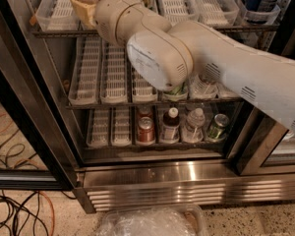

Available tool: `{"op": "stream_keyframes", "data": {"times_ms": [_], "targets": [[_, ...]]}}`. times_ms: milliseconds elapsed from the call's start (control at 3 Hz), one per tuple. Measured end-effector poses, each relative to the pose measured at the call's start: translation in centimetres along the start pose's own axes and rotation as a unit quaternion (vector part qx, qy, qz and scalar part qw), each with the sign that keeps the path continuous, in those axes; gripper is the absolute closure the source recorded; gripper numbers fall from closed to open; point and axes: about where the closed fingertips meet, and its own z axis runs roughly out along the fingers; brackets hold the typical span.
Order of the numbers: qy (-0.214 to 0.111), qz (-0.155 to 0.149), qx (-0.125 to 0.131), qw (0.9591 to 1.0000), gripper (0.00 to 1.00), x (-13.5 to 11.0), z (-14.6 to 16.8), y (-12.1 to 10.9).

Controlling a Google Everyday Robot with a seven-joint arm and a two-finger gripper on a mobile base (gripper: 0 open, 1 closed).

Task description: Pick coke can from top shelf of fridge

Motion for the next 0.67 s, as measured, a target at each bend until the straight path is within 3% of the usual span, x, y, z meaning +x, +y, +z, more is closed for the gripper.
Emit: {"op": "stream_keyframes", "data": {"times_ms": [667], "targets": [[-0.018, -0.005, -0.004, 0.9998, 1.0, -1.5, -0.1, 0.4]]}}
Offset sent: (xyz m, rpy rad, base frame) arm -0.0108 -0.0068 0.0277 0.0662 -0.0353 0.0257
